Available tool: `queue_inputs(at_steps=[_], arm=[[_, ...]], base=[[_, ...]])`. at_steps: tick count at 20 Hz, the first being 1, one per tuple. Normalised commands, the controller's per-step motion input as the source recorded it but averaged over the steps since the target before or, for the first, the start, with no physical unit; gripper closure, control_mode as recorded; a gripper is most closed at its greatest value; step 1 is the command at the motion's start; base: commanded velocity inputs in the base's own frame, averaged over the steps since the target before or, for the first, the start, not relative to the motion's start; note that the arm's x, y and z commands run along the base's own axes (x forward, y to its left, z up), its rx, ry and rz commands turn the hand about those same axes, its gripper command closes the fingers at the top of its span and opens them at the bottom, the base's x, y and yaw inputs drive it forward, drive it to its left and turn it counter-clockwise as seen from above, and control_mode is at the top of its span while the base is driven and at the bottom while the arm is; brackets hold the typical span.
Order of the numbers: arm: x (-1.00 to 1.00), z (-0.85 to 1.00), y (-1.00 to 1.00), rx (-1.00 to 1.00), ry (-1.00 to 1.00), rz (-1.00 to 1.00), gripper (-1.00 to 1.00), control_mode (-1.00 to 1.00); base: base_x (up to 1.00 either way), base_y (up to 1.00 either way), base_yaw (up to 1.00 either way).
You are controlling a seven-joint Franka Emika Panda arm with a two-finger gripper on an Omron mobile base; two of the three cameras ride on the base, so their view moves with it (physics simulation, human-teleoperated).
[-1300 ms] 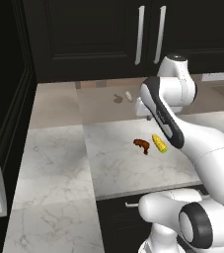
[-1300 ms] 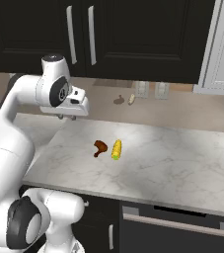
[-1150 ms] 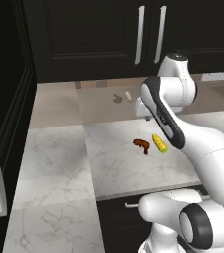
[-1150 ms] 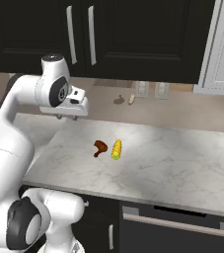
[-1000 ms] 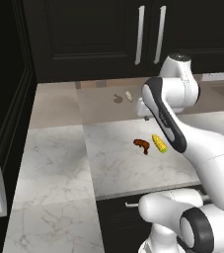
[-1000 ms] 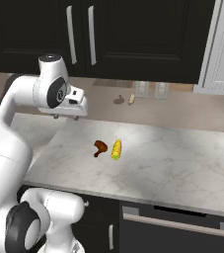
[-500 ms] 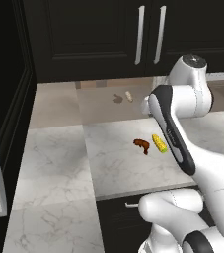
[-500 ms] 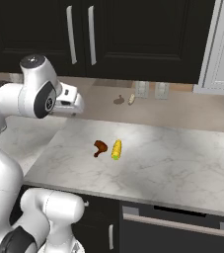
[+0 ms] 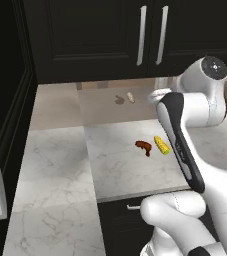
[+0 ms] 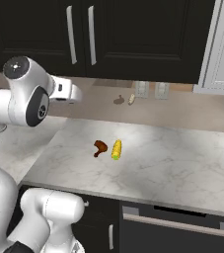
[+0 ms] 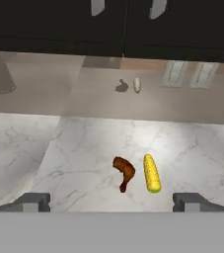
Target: Pick the pan from the cabinet and place it on the stove. Then turn on the stove burner for the pan.
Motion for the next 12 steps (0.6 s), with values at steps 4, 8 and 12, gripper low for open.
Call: queue_inputs(at_steps=[4, 8, 12], arm=[[-0.08, 0.25, -0.23, 0.00, -0.28, 0.00, -1.00, -1.00], [-0.12, 0.26, -0.20, 0.00, -0.29, 0.00, -1.00, -1.00], [0.00, 0.38, -0.03, 0.00, -0.27, 0.00, -1.00, -1.00]], base=[[0.00, 0.00, 0.00], [0.00, 0.00, 0.00], [0.00, 0.00, 0.00]])
